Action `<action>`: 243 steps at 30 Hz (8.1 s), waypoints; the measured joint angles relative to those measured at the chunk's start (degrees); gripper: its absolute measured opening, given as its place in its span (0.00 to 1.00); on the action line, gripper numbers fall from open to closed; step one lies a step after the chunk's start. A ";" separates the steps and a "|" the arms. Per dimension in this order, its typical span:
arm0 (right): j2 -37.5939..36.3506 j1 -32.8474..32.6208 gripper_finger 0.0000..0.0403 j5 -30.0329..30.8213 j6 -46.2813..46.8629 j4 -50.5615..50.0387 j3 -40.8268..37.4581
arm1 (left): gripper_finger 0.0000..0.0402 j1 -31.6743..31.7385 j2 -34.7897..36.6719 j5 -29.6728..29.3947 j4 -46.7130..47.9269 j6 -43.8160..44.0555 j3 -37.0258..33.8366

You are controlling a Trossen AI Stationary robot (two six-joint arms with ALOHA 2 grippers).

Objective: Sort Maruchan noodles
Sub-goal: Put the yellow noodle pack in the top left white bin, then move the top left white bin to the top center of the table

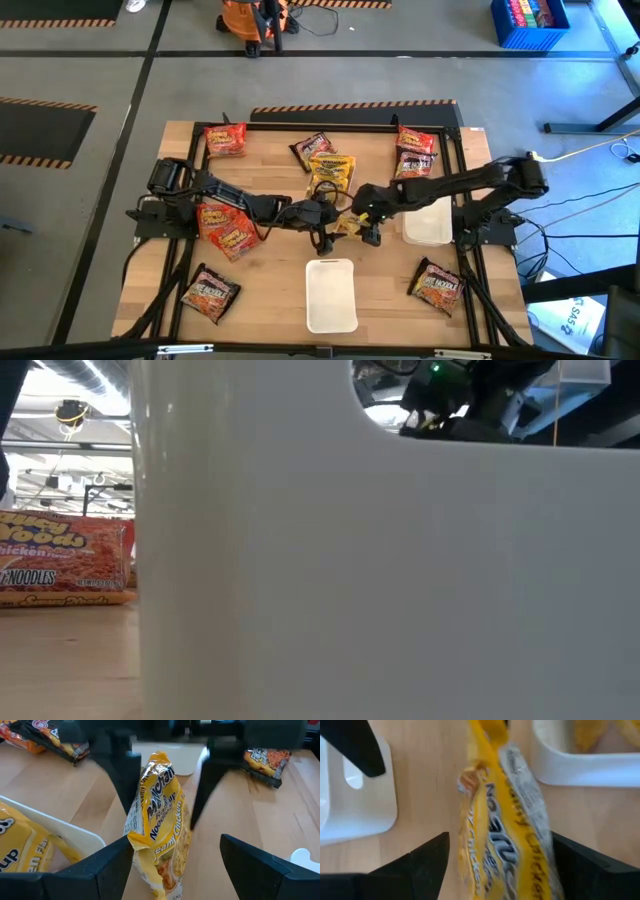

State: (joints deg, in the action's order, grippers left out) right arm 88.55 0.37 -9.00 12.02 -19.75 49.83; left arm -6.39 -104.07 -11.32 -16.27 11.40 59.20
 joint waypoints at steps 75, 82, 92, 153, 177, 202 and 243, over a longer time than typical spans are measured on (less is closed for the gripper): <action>4.80 1.55 0.25 3.10 -5.84 -15.74 24.28 | 0.72 -2.41 25.29 19.60 3.86 -10.13 -15.26; 4.51 1.55 0.25 7.52 -6.09 -15.52 24.44 | 0.72 -3.06 25.40 33.60 4.09 -11.54 -15.23; 4.51 2.07 0.25 11.29 -9.44 -17.04 29.53 | 0.72 -1.71 29.51 20.69 19.28 -7.05 -15.22; 22.08 7.91 0.25 1.86 -7.96 -11.66 28.19 | 0.72 3.87 30.97 0.49 3.18 -4.02 -31.82; 7.67 7.84 0.61 2.10 -11.96 -26.03 26.80 | 0.72 3.85 30.97 3.26 -2.13 -4.02 -31.82; -0.63 -2.48 0.34 0.65 -4.27 9.79 -2.94 | 0.72 9.61 12.65 3.51 -4.44 3.28 -24.36; -1.47 7.93 0.22 14.75 -7.97 13.71 -4.34 | 0.72 20.73 9.74 6.27 -8.03 -1.34 -20.70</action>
State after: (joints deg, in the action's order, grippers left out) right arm 87.08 8.30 5.76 4.05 -6.04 45.48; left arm 14.34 -94.34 -5.05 -24.31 10.05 38.50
